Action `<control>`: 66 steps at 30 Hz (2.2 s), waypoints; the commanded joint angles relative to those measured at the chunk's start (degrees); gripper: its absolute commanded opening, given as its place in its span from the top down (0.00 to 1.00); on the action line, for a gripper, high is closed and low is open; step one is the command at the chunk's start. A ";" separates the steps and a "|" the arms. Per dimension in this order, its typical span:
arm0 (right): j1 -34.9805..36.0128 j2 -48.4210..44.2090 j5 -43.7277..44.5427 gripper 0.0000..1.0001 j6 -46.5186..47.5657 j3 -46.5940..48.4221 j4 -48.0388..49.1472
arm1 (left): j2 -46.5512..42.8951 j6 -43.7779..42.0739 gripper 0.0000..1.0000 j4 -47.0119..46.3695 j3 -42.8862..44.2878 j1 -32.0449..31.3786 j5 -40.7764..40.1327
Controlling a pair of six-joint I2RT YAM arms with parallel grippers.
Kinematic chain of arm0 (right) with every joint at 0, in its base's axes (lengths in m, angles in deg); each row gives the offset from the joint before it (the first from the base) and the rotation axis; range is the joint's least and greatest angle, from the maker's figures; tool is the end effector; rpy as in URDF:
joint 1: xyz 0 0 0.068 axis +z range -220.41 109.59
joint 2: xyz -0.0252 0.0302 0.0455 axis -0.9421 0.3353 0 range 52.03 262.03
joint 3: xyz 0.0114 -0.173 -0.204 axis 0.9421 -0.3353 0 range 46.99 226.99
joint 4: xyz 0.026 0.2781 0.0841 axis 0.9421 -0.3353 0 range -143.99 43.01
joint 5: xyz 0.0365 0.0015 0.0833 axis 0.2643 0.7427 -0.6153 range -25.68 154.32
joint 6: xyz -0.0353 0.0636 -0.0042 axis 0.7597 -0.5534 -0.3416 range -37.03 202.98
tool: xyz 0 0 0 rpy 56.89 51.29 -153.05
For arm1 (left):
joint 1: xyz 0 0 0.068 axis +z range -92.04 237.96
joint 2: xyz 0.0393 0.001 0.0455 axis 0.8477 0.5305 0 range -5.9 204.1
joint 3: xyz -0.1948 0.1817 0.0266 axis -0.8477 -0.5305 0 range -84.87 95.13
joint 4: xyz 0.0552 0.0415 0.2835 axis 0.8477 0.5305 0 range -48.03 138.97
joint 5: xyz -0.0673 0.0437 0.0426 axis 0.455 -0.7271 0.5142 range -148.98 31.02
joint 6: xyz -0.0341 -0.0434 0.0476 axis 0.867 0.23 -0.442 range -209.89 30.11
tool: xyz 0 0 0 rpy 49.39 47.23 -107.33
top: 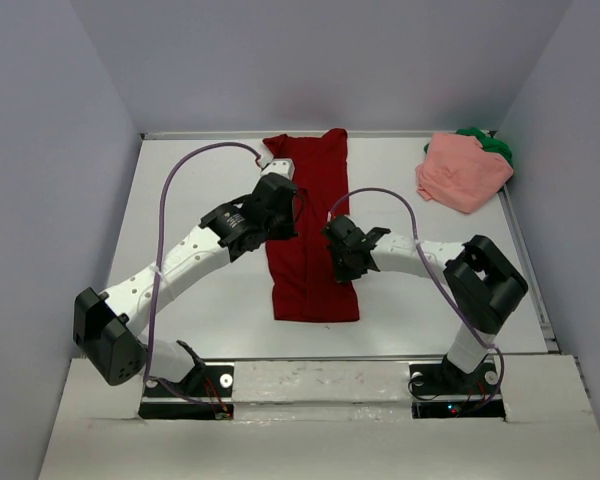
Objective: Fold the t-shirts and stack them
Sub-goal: Fold the tshirt
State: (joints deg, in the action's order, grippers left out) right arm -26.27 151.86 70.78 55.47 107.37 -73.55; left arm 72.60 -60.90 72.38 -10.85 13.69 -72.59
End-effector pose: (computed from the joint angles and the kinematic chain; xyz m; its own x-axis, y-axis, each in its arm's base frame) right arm 0.2709 0.2533 0.1161 -0.8860 -0.2203 -0.4081 -0.2818 0.9546 0.0965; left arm 0.2666 -0.2399 0.3292 -0.6201 -0.0534 -0.7827 0.2740 0.9201 -0.2799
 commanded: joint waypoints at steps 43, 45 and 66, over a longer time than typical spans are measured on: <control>3.23 -38.83 -8.39 0.33 -11.60 -21.09 -1.21 | -17.93 35.51 0.22 -0.53 -34.46 -12.07 7.81; 3.23 -38.05 -8.30 0.33 -11.69 -21.01 -1.21 | -19.08 36.04 0.22 -0.01 -35.26 -11.72 7.63; 3.23 -34.18 -4.17 0.33 -14.68 -19.42 -1.21 | -7.05 30.86 0.43 -2.99 -35.87 -5.39 9.30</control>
State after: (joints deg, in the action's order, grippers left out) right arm -23.45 118.99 64.96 41.57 86.26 -76.48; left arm 64.69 -28.14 69.41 -47.15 6.89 -63.30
